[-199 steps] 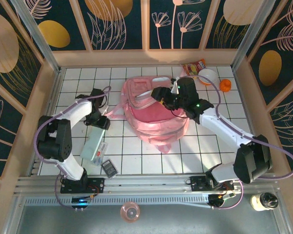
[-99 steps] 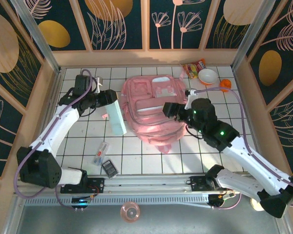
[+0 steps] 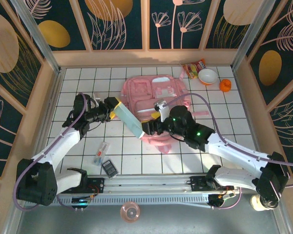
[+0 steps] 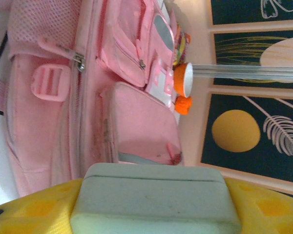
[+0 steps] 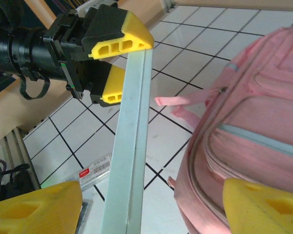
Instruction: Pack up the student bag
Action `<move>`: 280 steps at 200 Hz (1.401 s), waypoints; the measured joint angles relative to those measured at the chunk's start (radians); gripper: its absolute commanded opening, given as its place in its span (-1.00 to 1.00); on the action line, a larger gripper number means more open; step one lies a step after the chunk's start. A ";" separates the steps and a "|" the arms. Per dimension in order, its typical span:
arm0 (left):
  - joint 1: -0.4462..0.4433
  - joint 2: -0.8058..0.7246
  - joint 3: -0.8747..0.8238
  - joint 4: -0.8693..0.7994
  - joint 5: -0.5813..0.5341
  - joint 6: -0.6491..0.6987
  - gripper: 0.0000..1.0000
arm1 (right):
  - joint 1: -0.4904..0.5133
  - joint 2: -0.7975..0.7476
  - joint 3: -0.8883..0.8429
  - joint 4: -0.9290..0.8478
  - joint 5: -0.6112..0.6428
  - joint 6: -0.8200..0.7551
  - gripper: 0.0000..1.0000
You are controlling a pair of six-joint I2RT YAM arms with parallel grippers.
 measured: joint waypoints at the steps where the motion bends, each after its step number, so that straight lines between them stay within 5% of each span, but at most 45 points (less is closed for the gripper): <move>1: 0.000 -0.001 -0.001 0.002 0.001 -0.003 -0.05 | 0.000 0.002 0.000 0.002 -0.002 -0.001 0.52; 75: 0.000 -0.026 -0.053 0.095 0.024 -0.126 -0.04 | 0.000 0.086 0.000 0.079 -0.158 -0.019 0.39; 94: 0.000 -0.042 -0.069 0.107 0.024 -0.143 -0.04 | 0.000 0.093 0.002 0.076 -0.158 -0.013 0.15; 135: 0.000 -0.064 -0.117 0.181 0.011 -0.217 -0.04 | 0.020 0.116 0.027 0.018 -0.082 -0.020 0.10; 175: 0.000 -0.078 -0.143 0.223 -0.010 -0.268 0.02 | 0.032 0.119 0.029 0.010 -0.055 -0.013 -0.35; 215: 0.000 -0.089 -0.146 0.227 -0.022 -0.275 0.34 | 0.037 0.102 0.024 0.023 -0.029 -0.024 -0.65; 248: -0.007 -0.094 -0.058 0.112 -0.050 -0.148 0.66 | 0.003 0.011 -0.010 -0.004 -0.018 0.021 -0.72; 280: -0.065 -0.074 0.119 -0.036 -0.189 0.128 0.66 | -0.219 -0.121 -0.013 -0.047 -0.034 0.122 -0.74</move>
